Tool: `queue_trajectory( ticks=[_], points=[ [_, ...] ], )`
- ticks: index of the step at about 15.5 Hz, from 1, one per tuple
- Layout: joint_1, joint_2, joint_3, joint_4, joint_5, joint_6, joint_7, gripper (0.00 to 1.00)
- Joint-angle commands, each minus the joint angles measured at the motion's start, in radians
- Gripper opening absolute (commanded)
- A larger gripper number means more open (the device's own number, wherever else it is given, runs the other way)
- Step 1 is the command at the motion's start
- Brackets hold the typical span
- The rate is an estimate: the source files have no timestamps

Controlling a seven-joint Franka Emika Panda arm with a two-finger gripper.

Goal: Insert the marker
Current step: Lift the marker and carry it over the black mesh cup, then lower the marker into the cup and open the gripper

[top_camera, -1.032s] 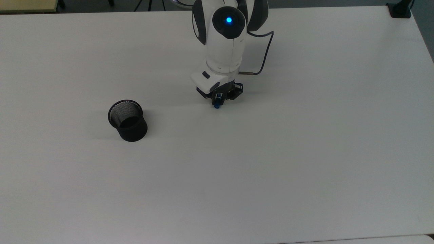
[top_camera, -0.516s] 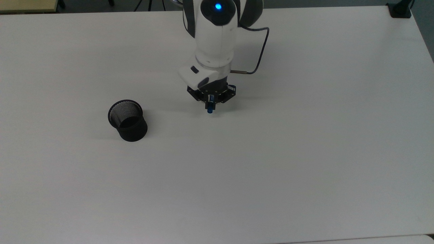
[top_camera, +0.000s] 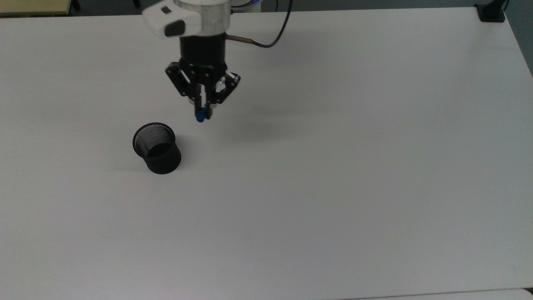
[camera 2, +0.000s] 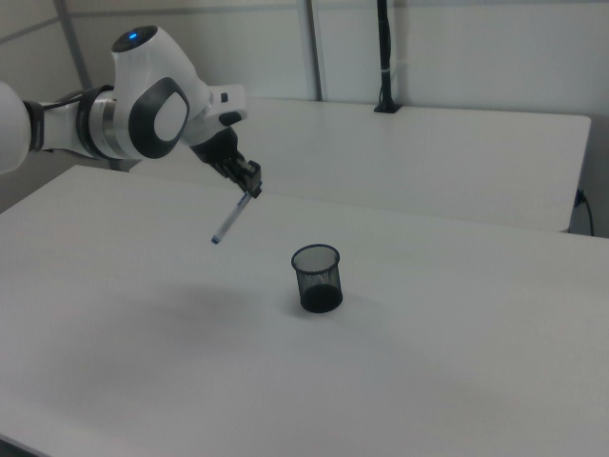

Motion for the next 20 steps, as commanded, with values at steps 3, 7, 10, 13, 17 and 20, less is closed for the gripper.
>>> queue_trajectory(
  ticks=[3,7,10,13,17,20],
  points=[
    [-0.065,-0.018,-0.038,-0.079,-0.102,0.276,0.017,0.11],
    [-0.146,0.014,-0.051,-0.128,-0.196,0.513,0.015,0.11],
    [-0.164,0.066,-0.055,-0.131,-0.232,0.608,0.012,0.11],
    [-0.172,0.121,-0.055,-0.124,-0.257,0.637,0.012,0.12],
    [-0.171,0.149,-0.055,-0.124,-0.262,0.674,0.012,0.13],
    [-0.171,0.157,-0.055,-0.124,-0.271,0.674,0.014,0.25]
  ],
)
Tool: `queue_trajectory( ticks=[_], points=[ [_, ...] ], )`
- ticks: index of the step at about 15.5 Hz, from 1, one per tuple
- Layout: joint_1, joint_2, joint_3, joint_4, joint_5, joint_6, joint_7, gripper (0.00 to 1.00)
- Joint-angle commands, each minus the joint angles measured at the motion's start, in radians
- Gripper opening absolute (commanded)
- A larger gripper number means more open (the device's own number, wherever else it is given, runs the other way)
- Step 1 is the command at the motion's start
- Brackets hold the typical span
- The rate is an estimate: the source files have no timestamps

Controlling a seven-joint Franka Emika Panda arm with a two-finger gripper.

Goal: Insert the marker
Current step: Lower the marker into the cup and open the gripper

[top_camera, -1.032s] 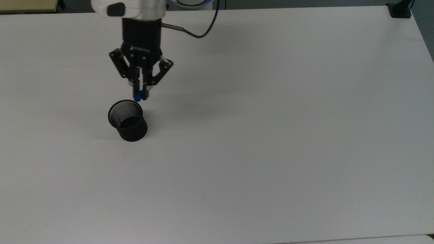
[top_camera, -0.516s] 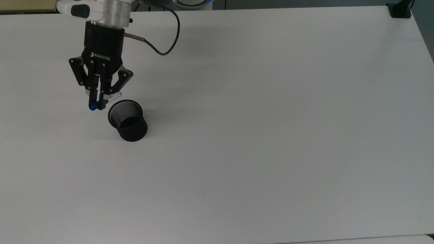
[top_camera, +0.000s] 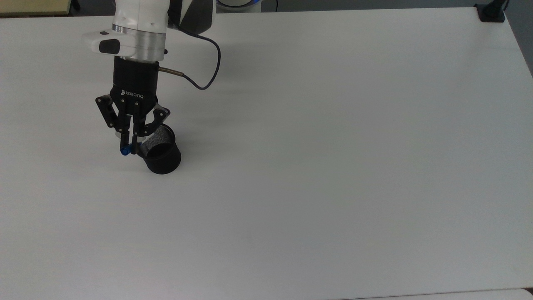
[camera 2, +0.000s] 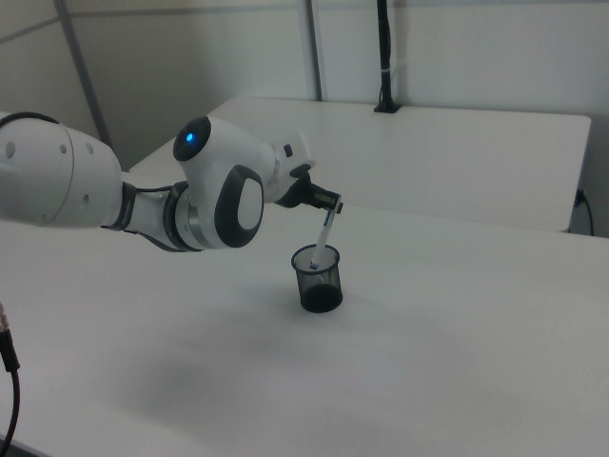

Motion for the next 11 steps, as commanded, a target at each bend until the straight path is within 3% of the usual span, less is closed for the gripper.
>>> queue_trajectory(
  ticks=[1,2,8,10,11],
  points=[
    [0.002,0.000,-0.005,-0.005,-0.031,0.023,0.014,0.29],
    [0.002,0.000,-0.005,-0.005,-0.031,0.023,0.016,0.38],
    [0.000,-0.012,-0.005,-0.002,-0.024,0.012,0.025,0.49],
    [0.000,-0.031,-0.005,-0.002,-0.016,0.006,0.026,0.76],
    [0.000,-0.040,-0.005,-0.004,-0.016,-0.008,0.041,0.96]
  ],
)
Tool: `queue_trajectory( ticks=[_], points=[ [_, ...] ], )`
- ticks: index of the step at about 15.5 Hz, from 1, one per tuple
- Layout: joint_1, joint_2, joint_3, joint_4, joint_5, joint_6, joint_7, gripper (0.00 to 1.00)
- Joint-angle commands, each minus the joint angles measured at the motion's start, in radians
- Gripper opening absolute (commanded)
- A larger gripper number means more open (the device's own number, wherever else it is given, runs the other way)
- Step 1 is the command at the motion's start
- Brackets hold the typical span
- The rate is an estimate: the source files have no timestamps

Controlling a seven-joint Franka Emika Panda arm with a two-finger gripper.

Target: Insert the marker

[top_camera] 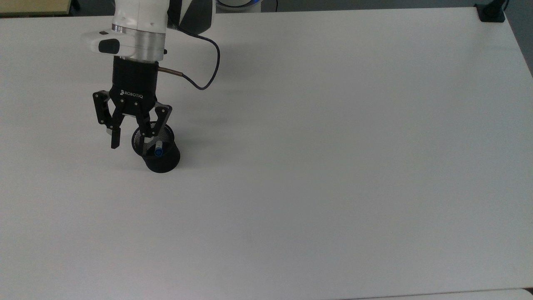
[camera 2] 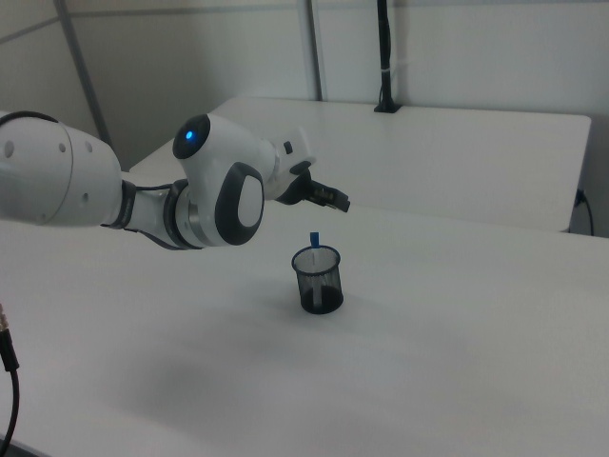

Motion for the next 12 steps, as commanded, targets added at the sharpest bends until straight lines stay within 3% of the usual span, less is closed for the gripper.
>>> queue_trajectory(
  ticks=[1,3,6,9,12],
  points=[
    [0.004,-0.044,-0.005,-0.004,-0.012,-0.048,0.059,1.00],
    [0.015,-0.056,0.000,0.034,-0.012,-0.178,0.068,1.00],
    [0.041,-0.098,0.032,0.119,-0.003,-0.510,0.070,1.00],
    [0.047,-0.150,0.067,0.186,0.085,-0.796,0.067,1.00],
    [0.090,-0.207,0.069,0.240,0.171,-1.076,0.059,1.00]
  ],
)
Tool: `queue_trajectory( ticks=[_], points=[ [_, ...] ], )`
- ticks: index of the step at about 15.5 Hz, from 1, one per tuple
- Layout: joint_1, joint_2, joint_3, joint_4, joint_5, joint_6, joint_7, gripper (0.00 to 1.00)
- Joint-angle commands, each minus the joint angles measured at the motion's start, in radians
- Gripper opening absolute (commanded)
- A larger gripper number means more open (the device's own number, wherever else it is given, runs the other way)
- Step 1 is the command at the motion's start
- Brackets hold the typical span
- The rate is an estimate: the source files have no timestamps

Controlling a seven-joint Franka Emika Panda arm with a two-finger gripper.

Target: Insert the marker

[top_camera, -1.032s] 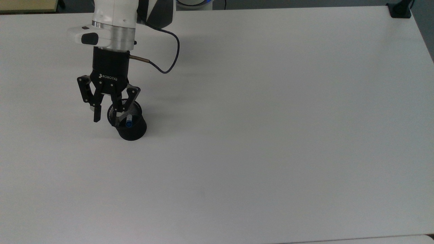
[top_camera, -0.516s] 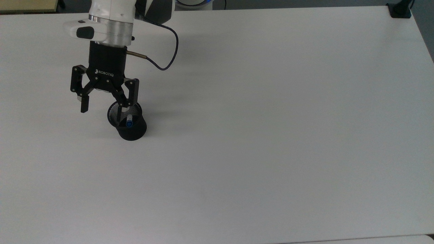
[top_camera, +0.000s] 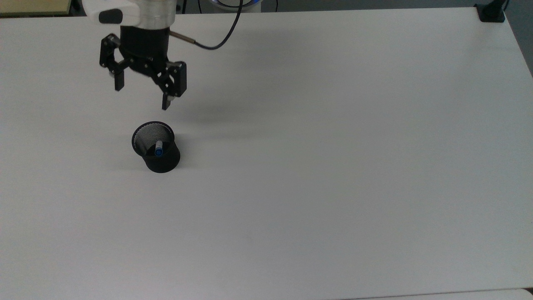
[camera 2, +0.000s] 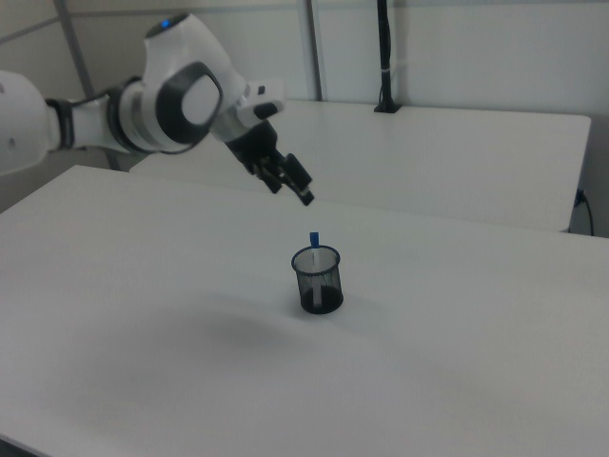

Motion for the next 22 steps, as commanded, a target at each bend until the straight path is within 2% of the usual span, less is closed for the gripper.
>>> queue_trajectory(
  ticks=[1,3,7,10,13,16,22],
  points=[
    [0.047,-0.071,-0.002,0.058,0.096,-0.328,0.000,1.00],
    [0.071,-0.111,-0.005,0.071,0.152,-0.442,-0.007,1.00],
    [0.091,-0.197,-0.018,0.036,0.222,-0.511,-0.065,1.00],
    [0.163,-0.231,-0.084,0.008,0.225,-0.505,-0.121,1.00],
    [0.168,-0.226,-0.088,0.012,0.225,-0.496,-0.225,1.00],
    [0.209,-0.222,-0.136,0.015,0.226,-0.470,-0.257,1.00],
    [0.214,-0.220,-0.139,0.017,0.226,-0.451,-0.256,1.00]
  ],
)
